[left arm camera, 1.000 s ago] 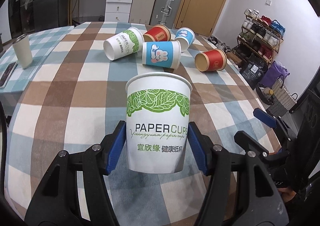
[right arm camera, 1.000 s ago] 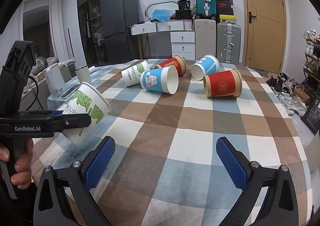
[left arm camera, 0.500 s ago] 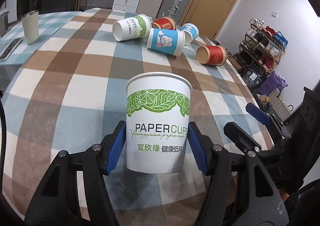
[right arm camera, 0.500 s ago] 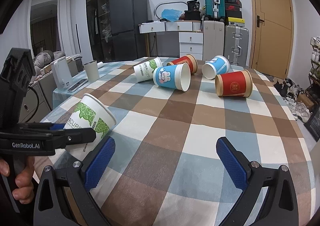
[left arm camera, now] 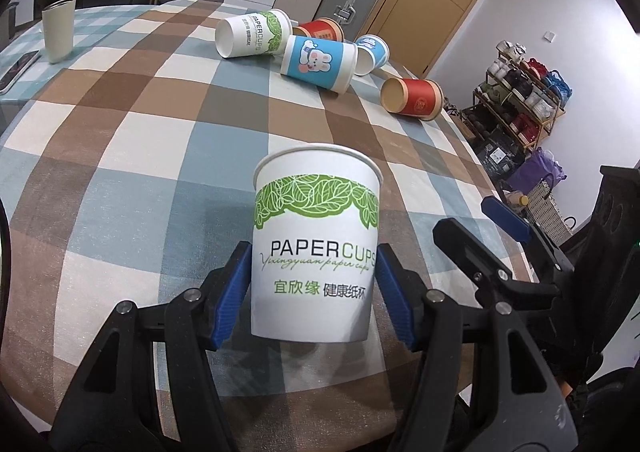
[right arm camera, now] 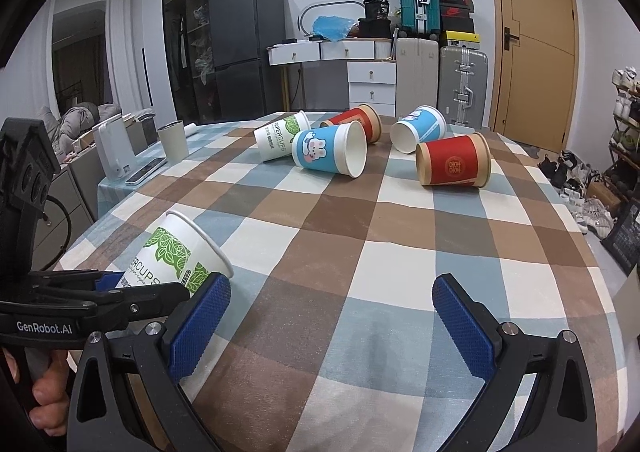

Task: Flip cup upright
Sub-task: 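Lift the white cup off the table with the left gripper, then close the right gripper on the white cup while the left gripper releases it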

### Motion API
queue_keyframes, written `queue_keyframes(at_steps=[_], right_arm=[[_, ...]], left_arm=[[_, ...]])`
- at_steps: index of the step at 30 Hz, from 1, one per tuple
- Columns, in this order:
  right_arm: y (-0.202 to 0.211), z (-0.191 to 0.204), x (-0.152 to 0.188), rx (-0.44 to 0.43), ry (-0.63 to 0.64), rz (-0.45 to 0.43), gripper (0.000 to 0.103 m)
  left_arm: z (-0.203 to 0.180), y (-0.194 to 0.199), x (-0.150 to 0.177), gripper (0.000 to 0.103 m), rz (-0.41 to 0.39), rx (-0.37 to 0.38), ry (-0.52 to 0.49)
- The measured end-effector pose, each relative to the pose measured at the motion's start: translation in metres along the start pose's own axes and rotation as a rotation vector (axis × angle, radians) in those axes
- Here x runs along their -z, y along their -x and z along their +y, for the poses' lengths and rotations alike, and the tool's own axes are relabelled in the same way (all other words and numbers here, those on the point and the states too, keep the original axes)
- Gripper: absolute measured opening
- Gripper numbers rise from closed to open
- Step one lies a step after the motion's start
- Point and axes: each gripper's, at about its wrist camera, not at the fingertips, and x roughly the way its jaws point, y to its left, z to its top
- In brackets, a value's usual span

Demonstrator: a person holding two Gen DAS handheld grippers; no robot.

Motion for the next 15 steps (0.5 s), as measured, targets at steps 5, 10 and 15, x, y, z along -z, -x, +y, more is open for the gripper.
queue_keyframes(at_steps=[5, 10, 15], right_arm=[[0.002, -0.001, -0.001, 0.007, -0.003, 0.000, 0.103], [0.007, 0.003, -0.003, 0.005, -0.011, 0.005, 0.103], [0.005, 0.012, -0.009, -0.044, -0.031, 0.035, 0.103]], left_arm=[[0.001, 0.000, -0.003, 0.062, 0.012, 0.014, -0.014], [0.012, 0.014, -0.009, 0.083, -0.023, 0.017, -0.029], [0.033, 0.029, -0.013, 0.102, -0.051, -0.018, -0.022]])
